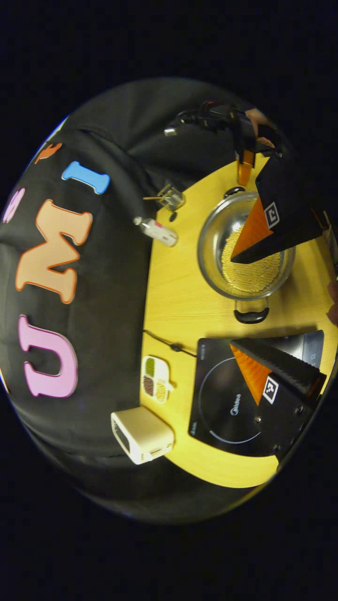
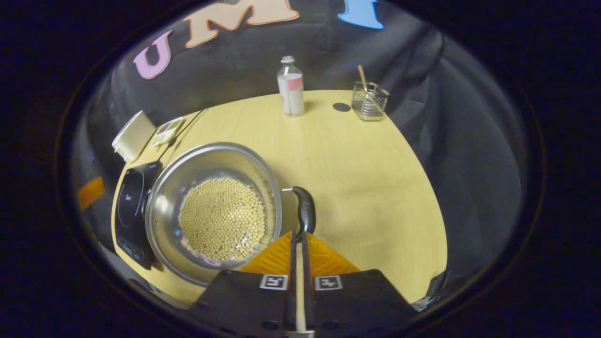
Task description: First push the handle of the pot to place it horizontally, then grasp the pot with both hands and set it on the induction cooktop.
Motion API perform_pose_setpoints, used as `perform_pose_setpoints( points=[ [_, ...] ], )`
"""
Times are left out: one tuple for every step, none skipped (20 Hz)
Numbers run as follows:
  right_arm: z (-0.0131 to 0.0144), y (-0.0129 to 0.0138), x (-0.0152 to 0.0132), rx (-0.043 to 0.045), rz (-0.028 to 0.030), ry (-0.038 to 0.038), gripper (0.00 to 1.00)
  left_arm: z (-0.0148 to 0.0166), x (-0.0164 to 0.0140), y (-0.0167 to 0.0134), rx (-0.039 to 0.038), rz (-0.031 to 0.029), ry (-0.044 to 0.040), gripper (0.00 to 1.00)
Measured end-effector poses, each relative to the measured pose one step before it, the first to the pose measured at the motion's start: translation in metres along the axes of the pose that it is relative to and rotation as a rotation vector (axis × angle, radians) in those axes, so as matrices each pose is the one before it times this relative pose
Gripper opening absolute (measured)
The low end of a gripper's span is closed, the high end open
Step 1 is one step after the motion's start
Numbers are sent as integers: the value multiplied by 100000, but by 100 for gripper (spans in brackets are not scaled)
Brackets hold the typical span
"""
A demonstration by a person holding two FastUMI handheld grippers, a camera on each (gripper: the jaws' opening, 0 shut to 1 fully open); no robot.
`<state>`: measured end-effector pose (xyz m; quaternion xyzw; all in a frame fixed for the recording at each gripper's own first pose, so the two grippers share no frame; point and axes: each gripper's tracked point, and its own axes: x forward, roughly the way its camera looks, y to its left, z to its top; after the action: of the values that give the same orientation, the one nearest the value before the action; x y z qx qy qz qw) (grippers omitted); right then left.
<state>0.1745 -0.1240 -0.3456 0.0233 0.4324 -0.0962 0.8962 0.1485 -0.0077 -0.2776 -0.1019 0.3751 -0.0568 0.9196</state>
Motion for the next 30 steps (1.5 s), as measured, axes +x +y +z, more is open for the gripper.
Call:
perform_pose_setpoints(
  points=[
    [256, -137, -150, 1695, -1953, -424, 25, -554, 843, 355, -1675, -1127, 1927, 98],
    [409, -172, 60, 658, -2168, -998, 43, -548, 891, 165, -1647, -757, 2317, 98],
    [82, -4, 190, -236, -1478, 33, 46, -360, 748, 214, -1140, -706, 2109, 98],
    [-87, 389, 38, -518, 0, 613, 53, -505, 708, 332, -727, 98, 2413, 98],
    [91, 399, 71, -631, 129, 183, 59, -213, 868, 287, -214, 31, 1334, 98],
    [172, 307, 129, -667, 157, -329, 68, -251, 687, 252, 352, 641, 1366, 98],
    [159, 140, 97, -931, -255, -635, 69, -484, 687, 340, 1548, 1223, 2080, 98],
    [-34, -173, 426, -1486, -976, -142, 70, -438, 683, 262, 2217, 1281, 2079, 98],
    [-69, -250, 427, -1369, -836, 456, 72, -591, 655, 76, 1972, 1086, 2359, 98],
    [-36, -38, 483, -717, 235, 609, 76, -224, 626, -134, 1415, 598, 1007, 100],
    [136, 55, 276, -214, 872, 565, 76, -498, 513, -192, 445, 623, 1639, 98],
    [187, 55, 498, -110, 1227, 337, 74, -147, 504, -280, -372, 56, 703, 98],
    [292, 11, 515, -153, 1010, -177, 77, -229, 485, -311, -899, -40, 795, 97],
    [44, -60, 462, -187, 834, 456, 76, -404, 434, -89, -476, 752, 1960, 97],
    [-50, 112, 419, 269, 1419, 1219, 76, -356, 345, 162, 215, 1777, 1658, 96],
    [45, 107, 404, 99, 902, 353, 74, 211, 275, 151, 953, 1785, -281, 96],
    [104, 42, 421, -409, 876, -116, 77, 237, 375, -70, 972, 1183, -756, 94],
    [18, 235, 253, -645, 1508, 115, 74, -128, 208, -183, 814, 873, 756, 93],
    [-103, 88, 291, -943, 528, 56, 75, -380, 113, -51, 765, 1714, 1303, 88],
    [-179, 216, 49, -1002, 1761, 51, 73, -229, 33, 192, 494, 2622, 1107, 90],
    [-4, 426, -20, -442, 1226, 51, 74, -17, 77, 355, 711, 3121, -236, 77],
    [259, -155, 193, -775, -113, -728, 65, -302, 19, 215, 600, 2323, 942, 75],
    [27, 35, 265, -1052, 359, -246, 65, -132, 124, -112, -525, 1035, -63, 72],
    [39, 66, -276, -340, 445, -183, 57, 107, -55, -68, -457, 740, -420, 70],
    [-16, 60, 21, 317, -282, 173, 57, -234, -23, 90, 20, 1278, 777, 66],
    [-37, -72, 44, -274, 237, -558, 53, 156, -51, -12, 731, 1397, 72, 66],
    [212, -231, -277, -143, -27, 64, 53, -154, 15, -110, 435, 386, 982, 66],
    [-287, 117, 261, 64, 434, 537, 51, -279, -130, -134, -1599, -445, 845, 65],
    [48, 13, -82, 714, 1230, 1124, 49, -403, -261, -288, -2794, -643, 480, 62],
    [36, 86, 117, 1366, 1271, 670, 49, -550, -487, -210, -2487, -844, 916, 61]
  ],
)
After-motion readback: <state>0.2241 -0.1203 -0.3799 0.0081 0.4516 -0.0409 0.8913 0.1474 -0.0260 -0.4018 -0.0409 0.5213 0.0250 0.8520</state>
